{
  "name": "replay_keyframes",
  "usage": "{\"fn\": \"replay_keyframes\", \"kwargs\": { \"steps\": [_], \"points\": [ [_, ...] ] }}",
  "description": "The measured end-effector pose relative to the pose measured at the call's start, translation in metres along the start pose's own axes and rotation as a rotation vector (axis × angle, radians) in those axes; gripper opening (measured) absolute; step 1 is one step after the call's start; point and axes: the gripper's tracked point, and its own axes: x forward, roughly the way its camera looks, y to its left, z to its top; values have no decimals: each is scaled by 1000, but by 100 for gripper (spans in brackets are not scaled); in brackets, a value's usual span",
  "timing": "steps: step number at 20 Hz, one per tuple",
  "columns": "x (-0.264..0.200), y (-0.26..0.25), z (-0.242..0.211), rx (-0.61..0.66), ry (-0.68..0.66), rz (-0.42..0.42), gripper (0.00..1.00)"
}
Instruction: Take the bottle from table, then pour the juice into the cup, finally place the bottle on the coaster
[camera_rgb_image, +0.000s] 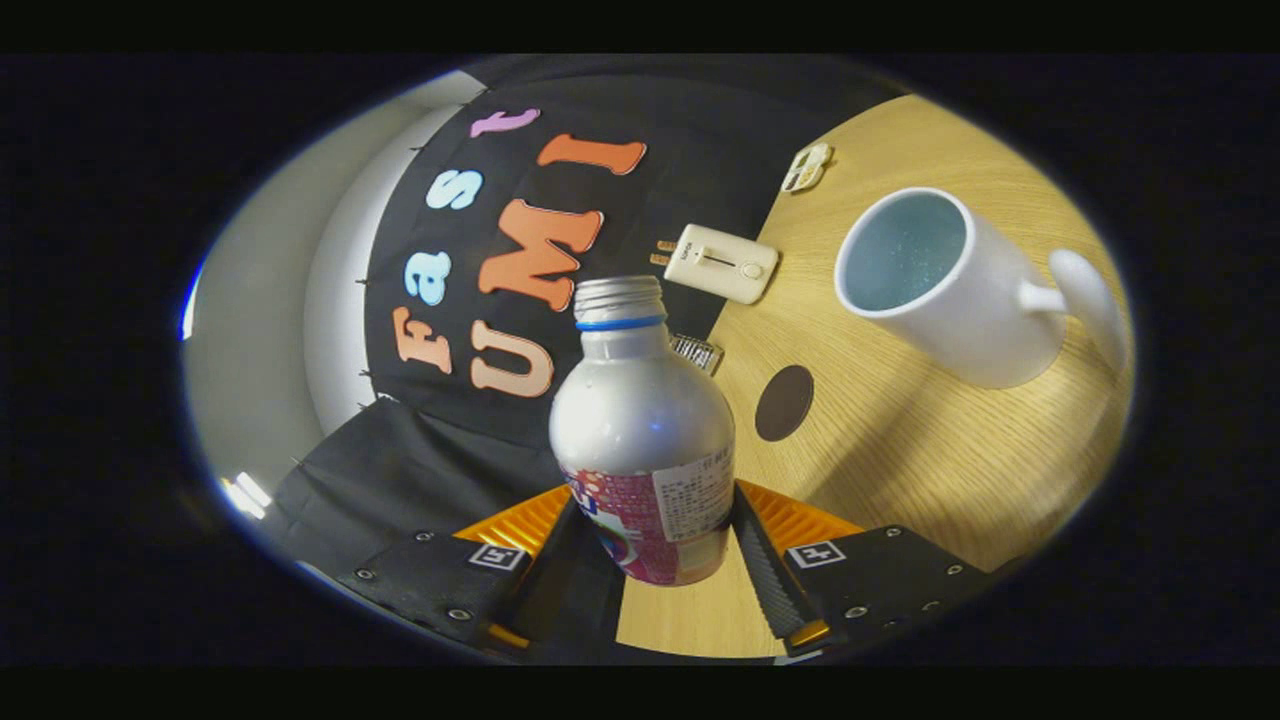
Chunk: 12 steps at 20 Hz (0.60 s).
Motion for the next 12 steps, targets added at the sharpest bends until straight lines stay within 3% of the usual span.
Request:
{"fn": "replay_keyframes", "kwargs": {
  "steps": [12],
  "points": [
    [-14, 12, 30, 211, -44, 67, 80]
  ]
}}
